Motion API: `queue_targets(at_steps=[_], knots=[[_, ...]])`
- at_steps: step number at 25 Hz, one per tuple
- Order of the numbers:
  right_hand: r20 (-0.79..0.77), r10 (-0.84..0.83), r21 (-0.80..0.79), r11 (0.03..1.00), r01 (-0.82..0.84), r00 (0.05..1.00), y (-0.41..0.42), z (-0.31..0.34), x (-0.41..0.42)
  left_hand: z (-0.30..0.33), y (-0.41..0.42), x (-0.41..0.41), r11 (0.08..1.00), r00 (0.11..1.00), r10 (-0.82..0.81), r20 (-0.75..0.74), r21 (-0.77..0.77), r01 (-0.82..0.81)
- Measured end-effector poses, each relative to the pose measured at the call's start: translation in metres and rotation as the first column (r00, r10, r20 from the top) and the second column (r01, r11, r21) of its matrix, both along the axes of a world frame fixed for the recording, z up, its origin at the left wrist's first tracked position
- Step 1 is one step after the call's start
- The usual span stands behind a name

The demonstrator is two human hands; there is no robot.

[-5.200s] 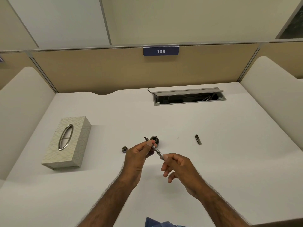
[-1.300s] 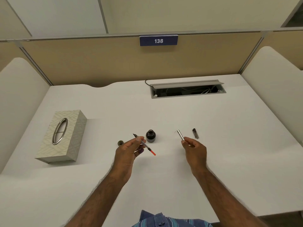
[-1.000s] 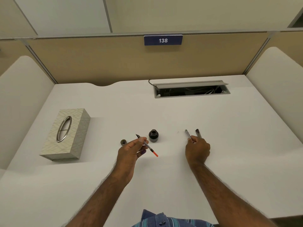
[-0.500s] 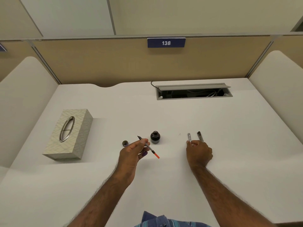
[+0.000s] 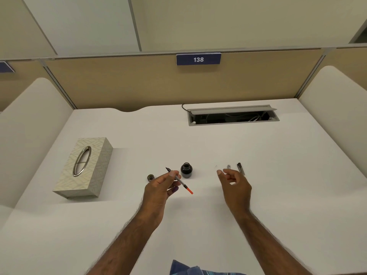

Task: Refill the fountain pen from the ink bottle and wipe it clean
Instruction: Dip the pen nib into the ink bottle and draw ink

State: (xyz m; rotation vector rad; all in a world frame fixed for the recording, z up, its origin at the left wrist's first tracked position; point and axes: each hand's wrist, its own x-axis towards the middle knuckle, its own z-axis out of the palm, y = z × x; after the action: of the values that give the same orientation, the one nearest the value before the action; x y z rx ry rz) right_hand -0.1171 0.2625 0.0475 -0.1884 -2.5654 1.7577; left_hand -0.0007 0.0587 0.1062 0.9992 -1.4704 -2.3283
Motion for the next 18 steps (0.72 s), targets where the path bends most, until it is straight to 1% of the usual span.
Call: queue_targets(at_steps=[3, 6, 8, 13, 16, 18], knots=[[0.081, 0.191, -0.103, 0.978, -0.183, 0.978, -0.004, 0.023, 0.021, -0.001, 0.004, 0.002, 1.000, 1.000, 0.008, 0.009, 0.007, -0.008], [0.159, 0.397, -0.175, 0.912, -0.370, 0.904, -0.006, 0.038, 0.040, -0.001, 0.008, 0.003, 1.000, 0.999, 0.030, 0.015, 0.010, -0.030], [0.183, 0.495, -0.203, 0.865, -0.460, 0.850, -0.007, 0.045, 0.048, -0.001, 0.011, 0.005, 0.999, 0.999, 0.041, 0.015, 0.006, -0.041], [0.180, 0.602, -0.210, 0.796, -0.567, 0.778, -0.007, 0.049, 0.055, -0.001, 0.020, 0.011, 0.996, 0.996, 0.087, 0.030, -0.007, -0.087], [0.189, 0.636, -0.177, 0.771, -0.611, 0.748, -0.005, 0.047, 0.056, -0.001, 0.028, 0.016, 0.994, 0.993, 0.112, 0.028, -0.012, -0.112], [0.195, 0.647, -0.189, 0.762, -0.619, 0.737, -0.004, 0.047, 0.055, 0.000, 0.034, 0.021, 0.992, 0.992, 0.127, 0.021, -0.010, -0.127]])
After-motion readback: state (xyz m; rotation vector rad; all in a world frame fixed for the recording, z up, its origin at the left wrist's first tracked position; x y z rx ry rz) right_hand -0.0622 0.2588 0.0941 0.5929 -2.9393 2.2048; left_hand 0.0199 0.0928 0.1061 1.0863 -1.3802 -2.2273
